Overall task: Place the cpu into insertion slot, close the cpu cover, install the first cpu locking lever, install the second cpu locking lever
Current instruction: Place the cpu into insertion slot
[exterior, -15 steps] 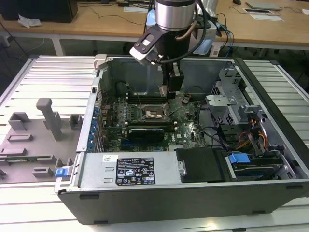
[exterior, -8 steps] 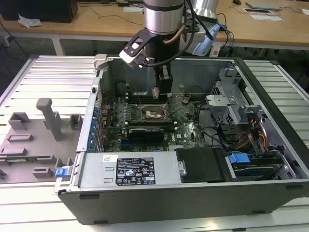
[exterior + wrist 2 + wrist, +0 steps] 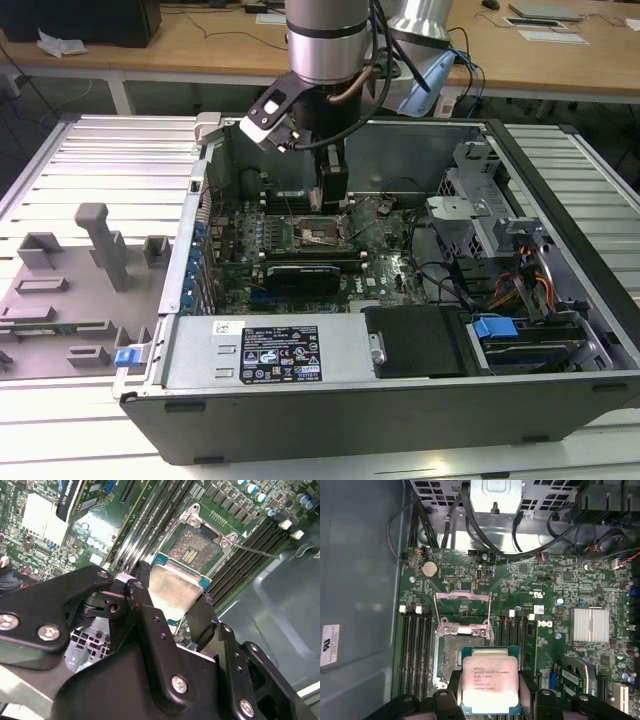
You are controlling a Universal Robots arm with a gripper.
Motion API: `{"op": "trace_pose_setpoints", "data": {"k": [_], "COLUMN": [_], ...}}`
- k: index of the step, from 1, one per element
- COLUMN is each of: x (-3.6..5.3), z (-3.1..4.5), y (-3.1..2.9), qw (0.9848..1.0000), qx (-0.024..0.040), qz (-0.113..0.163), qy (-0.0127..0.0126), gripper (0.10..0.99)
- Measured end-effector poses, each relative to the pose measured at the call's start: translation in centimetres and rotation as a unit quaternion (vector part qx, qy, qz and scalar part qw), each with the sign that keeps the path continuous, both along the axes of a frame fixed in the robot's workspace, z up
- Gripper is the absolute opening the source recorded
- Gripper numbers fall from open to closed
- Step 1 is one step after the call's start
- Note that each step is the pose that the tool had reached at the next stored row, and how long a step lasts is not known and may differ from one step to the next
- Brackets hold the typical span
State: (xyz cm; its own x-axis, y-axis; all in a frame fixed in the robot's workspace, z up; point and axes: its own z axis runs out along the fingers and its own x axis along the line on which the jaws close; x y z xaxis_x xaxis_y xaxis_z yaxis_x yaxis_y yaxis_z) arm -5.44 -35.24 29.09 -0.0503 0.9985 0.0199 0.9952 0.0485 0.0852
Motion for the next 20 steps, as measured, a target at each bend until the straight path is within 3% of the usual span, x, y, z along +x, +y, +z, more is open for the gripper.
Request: {"op": "trace_pose_setpoints", "data": {"k": [11, 20], "x": [-0.17, -0.21], "z": [-2.2, -3.42], "y": [0.12, 0.41], "qw": [0.9999, 0.9998], "qx": [0.0115, 0.0184], "qz": [0.0, 0.0], "qy": [0.0, 0.0], "gripper": [0.541, 0.541]}}
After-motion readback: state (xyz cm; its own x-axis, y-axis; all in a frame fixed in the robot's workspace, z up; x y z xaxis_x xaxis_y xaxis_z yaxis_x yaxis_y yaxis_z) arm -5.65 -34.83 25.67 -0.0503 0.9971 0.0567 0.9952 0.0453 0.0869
